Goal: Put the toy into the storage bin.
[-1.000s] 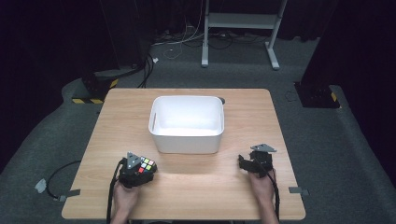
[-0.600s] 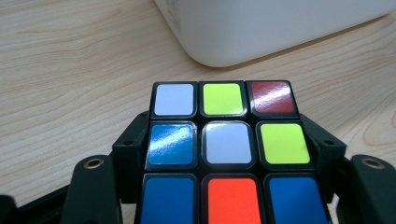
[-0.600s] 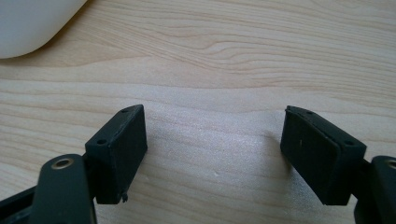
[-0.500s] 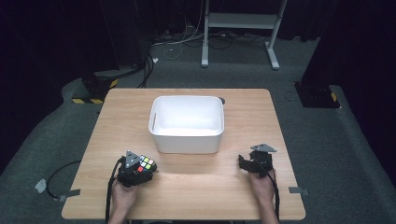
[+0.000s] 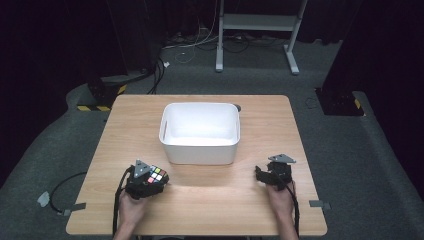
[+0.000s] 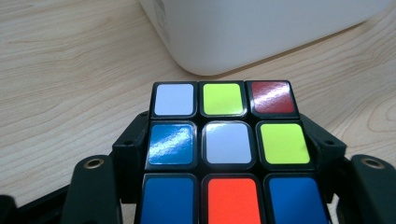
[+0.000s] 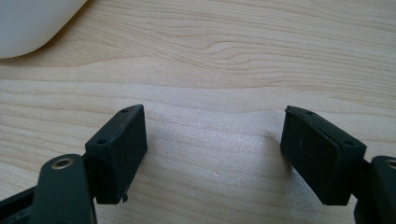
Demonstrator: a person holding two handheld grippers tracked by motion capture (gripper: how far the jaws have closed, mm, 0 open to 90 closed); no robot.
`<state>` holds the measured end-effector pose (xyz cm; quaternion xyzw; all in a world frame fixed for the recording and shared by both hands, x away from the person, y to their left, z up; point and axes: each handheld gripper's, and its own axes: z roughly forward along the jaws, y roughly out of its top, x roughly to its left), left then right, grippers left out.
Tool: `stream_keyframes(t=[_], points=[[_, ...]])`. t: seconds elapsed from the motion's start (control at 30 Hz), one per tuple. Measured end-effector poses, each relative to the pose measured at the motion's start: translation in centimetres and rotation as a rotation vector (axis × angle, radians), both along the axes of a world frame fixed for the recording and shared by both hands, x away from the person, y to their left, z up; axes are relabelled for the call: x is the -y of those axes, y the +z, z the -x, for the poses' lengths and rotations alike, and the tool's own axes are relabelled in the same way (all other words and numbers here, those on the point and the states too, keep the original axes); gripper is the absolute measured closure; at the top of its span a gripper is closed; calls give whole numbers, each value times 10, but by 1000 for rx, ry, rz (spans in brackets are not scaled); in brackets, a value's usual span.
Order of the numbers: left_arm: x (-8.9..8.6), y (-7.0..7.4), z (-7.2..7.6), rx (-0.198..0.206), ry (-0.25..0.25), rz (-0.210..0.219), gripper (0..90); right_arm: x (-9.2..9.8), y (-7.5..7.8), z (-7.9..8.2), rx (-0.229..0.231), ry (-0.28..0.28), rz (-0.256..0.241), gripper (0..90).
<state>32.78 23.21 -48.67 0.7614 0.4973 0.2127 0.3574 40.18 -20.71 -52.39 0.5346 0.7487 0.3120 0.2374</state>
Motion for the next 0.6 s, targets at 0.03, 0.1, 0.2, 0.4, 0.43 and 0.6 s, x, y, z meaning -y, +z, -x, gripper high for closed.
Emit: stream_keyframes(t=[0.03,0.1,0.2,0.4,0.43,0.6], points=[[0,1,0,-1,-3,0,337,0,0,0,0,0,0,224],[0,3,0,2,-4,3,337,0,0,0,0,0,0,224],[0,5,0,8,-7,2,337,0,0,0,0,0,0,224],[0,10,0,14,-17,11,337,0,0,0,0,0,0,224],[0,11,0,14,-21,8,338,0,0,0,0,0,0,224],[0,16,0,18,-32,14,338,0,0,0,0,1,0,224]])
